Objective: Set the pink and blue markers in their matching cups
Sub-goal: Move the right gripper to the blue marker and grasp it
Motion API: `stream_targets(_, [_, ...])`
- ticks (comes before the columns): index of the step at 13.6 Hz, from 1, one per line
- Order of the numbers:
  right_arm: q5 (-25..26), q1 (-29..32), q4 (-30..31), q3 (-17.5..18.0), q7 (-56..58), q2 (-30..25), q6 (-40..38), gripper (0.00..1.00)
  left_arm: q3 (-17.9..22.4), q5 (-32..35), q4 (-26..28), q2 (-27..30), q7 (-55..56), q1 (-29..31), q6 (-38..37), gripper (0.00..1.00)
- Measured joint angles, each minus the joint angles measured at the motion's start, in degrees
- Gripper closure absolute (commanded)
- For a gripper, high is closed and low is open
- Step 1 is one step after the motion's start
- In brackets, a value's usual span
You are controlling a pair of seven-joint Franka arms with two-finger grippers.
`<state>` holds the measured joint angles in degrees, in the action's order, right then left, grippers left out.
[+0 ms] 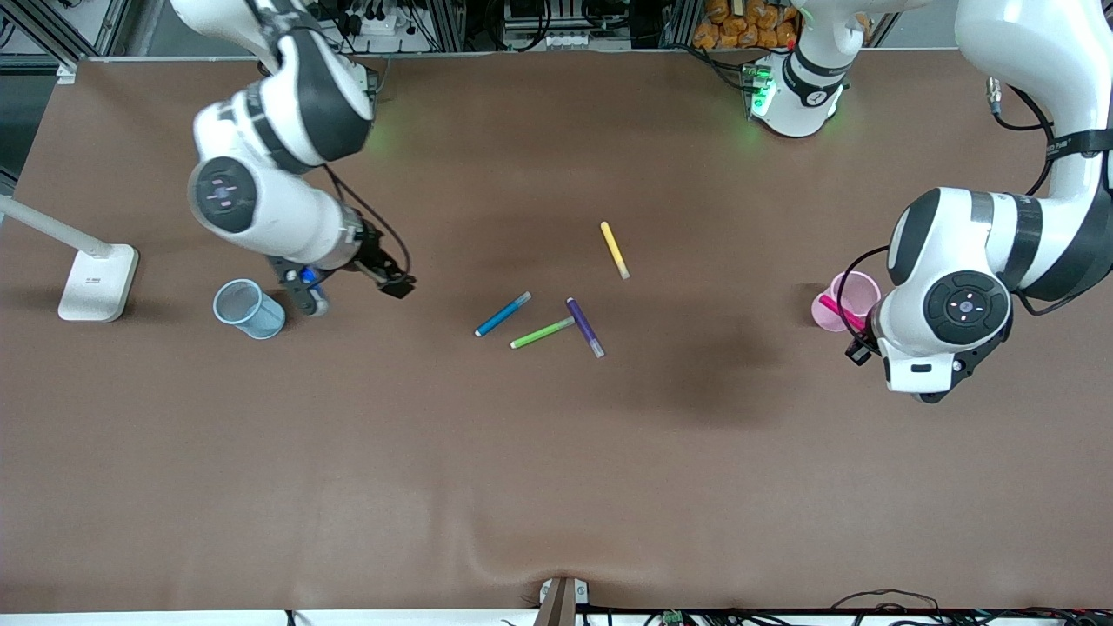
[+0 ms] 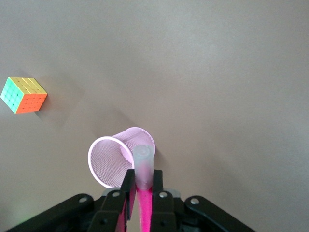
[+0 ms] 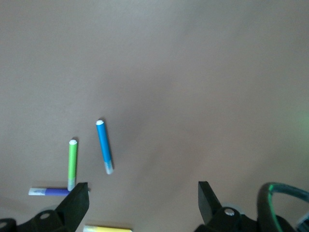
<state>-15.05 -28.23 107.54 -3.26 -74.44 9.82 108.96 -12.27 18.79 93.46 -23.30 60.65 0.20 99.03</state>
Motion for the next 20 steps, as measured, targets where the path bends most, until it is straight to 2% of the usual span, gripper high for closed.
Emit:
stream_targets(5, [0.0,-6.5,2.9,0.0,-7.2,2.5,7.4,0.00,-0.2,1.4,1.2,0.0,0.0,-0.3,0.0,1.00])
stream_targets(10, [0.6,-13.9,3.4,0.0,-16.2,11.9,20.6,0.00,-0.4,1.4,3.2,-0.1,2.7,-0.4,1.4,1.00])
stream_targets(16, [1.4,-17.6,2.7,-0.1,-22.9,21.2,32.6,0.00,-0.4,3.5,4.8,-0.4,5.8,-0.3,3.1,1.00])
stream_targets(20, [2.0,-18.1,0.8,-0.1,-24.0,23.1,32.9,0.39,-0.3,10.3,7.2,0.3,6.2,0.2,3.3,1.00])
